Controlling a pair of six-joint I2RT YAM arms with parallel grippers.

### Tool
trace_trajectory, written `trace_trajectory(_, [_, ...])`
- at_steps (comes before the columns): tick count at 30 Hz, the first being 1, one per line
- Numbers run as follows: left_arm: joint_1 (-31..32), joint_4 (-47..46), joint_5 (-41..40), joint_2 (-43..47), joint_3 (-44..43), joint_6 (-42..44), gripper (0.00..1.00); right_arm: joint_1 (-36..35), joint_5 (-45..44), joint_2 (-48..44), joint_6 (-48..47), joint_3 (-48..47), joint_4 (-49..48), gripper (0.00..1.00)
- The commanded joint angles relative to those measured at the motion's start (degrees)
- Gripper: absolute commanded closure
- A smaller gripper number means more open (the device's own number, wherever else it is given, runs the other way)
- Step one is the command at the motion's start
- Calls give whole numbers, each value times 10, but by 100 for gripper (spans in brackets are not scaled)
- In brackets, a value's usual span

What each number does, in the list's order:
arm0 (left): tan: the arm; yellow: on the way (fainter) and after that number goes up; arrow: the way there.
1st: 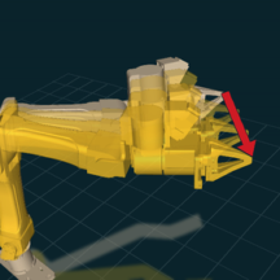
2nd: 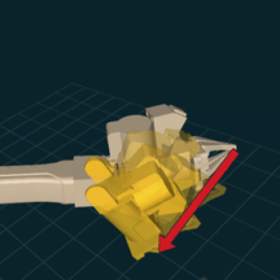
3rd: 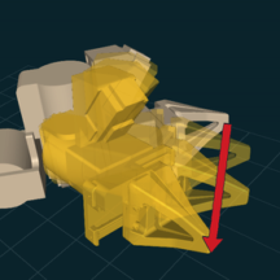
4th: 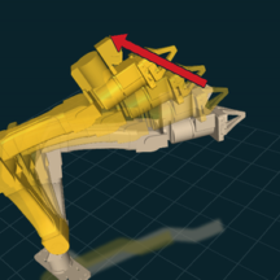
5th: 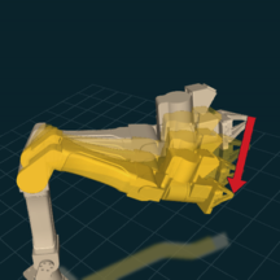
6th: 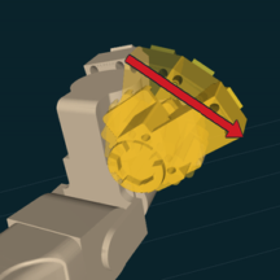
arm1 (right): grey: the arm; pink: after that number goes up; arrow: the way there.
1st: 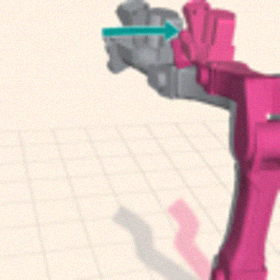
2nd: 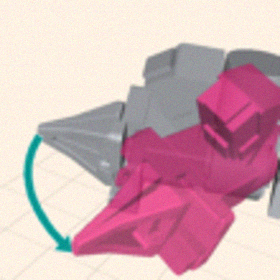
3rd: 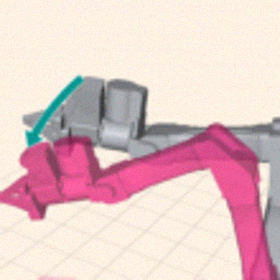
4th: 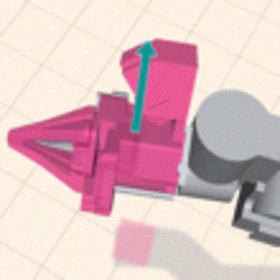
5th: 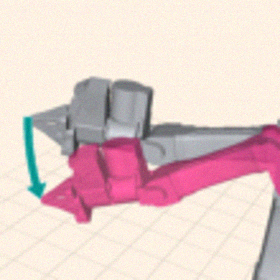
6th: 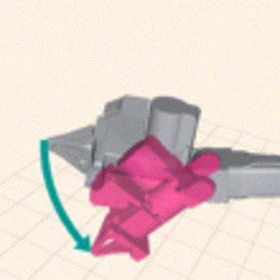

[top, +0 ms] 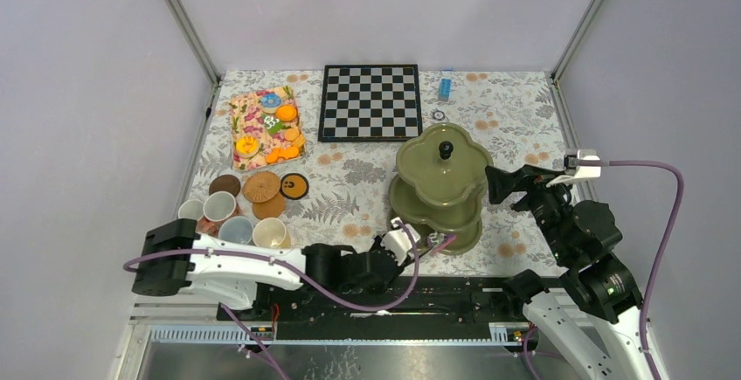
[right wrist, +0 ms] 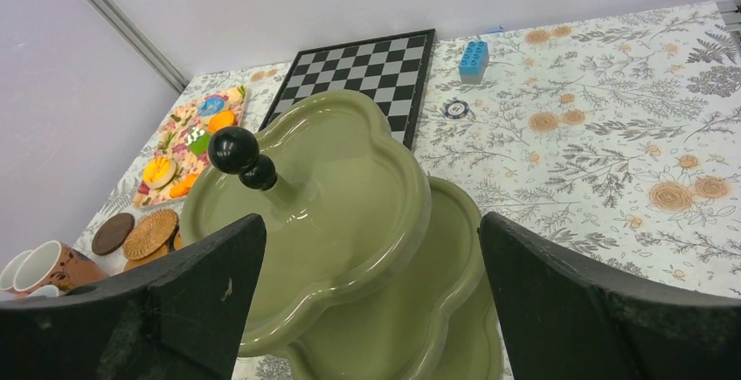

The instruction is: Serve the afternoon tea

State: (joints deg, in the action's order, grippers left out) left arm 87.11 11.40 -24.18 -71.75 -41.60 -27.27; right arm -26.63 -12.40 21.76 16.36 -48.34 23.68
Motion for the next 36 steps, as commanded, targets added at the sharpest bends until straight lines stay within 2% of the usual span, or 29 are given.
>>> trace_trajectory(1, [2,-102,-48,-50,-39,40,70,-3,0,-11,12,-6,-7,2])
trace_trajectory(8, [2,-104,-81,-134,-91,48,70,-3,-4,-19,14,-10,4,2])
trace_trajectory(26, [1,-167,-117,-204,-123,68,68,-3,2,-15,17,-4,6,2])
trace_trajectory(36, [-5,-164,-103,-214,-123,67,58,-3,2,-17,20,-2,6,2])
